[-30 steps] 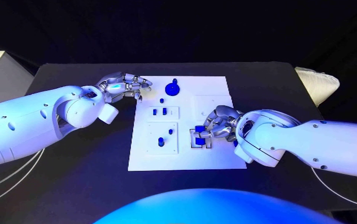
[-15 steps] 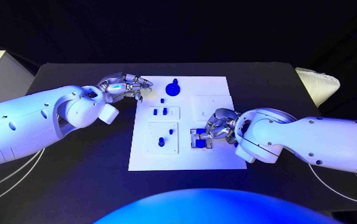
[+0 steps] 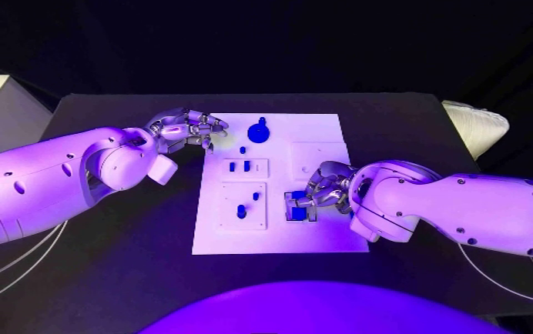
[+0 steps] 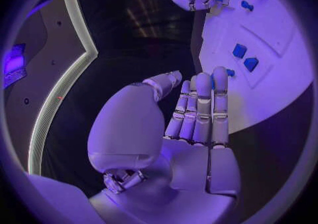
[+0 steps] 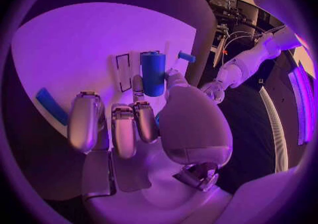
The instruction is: Assemble the parts on the task board
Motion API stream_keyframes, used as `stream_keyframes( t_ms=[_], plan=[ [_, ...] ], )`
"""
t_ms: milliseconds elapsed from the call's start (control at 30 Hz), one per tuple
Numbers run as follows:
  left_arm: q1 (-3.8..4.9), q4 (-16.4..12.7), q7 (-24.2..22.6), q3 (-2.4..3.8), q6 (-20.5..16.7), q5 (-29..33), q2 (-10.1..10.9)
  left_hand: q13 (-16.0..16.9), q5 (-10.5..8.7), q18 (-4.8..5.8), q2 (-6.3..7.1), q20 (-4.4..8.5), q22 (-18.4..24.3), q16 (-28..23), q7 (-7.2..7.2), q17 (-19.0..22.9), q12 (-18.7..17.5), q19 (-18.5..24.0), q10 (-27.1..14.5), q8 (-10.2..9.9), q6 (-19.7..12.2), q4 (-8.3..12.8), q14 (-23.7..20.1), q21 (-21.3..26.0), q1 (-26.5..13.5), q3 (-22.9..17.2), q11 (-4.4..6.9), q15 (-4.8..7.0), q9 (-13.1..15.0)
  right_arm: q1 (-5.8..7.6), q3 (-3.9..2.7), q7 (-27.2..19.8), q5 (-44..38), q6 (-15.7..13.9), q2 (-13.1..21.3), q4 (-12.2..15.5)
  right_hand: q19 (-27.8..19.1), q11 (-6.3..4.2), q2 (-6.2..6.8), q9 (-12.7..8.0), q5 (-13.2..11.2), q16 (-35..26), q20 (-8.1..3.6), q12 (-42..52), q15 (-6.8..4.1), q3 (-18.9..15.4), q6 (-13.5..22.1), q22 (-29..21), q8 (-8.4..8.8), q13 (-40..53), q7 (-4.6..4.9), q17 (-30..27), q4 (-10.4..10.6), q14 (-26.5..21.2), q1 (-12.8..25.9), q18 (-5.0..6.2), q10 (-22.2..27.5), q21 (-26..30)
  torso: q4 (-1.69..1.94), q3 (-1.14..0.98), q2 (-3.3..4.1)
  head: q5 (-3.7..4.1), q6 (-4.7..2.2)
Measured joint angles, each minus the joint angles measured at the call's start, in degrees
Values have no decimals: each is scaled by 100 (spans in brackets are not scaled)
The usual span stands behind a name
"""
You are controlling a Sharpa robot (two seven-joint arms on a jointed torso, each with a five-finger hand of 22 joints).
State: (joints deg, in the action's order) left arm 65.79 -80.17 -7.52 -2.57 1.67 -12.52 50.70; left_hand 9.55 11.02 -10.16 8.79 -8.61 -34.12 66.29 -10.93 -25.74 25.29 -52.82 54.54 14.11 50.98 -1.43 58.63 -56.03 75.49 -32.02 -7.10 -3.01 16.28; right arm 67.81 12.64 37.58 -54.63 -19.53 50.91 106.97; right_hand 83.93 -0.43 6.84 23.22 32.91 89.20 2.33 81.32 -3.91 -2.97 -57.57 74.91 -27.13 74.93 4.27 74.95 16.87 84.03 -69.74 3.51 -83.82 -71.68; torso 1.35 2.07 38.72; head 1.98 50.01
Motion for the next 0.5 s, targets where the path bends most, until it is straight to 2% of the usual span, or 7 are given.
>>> stream_keyframes(
  t_ms=[500],
  plan=[
    [0, 31, 3, -1, 12, -4, -8, -5, 0, 0, 0, 0, 0, 0, 0, 5, 0, 0, -16, 0, 0, 0, -17, 0, 0, 0, -17, -17, 0, 12, 2, -18, -16, -124, 136, 207, -1, 0, 12, -14, -10, 0, 1, 44, 0, -2, -14, 0, -24, -1, -14, -1, -1, 0, 9, 0, 0, -31, -4, -5, 1, -10, 0]
  ],
)
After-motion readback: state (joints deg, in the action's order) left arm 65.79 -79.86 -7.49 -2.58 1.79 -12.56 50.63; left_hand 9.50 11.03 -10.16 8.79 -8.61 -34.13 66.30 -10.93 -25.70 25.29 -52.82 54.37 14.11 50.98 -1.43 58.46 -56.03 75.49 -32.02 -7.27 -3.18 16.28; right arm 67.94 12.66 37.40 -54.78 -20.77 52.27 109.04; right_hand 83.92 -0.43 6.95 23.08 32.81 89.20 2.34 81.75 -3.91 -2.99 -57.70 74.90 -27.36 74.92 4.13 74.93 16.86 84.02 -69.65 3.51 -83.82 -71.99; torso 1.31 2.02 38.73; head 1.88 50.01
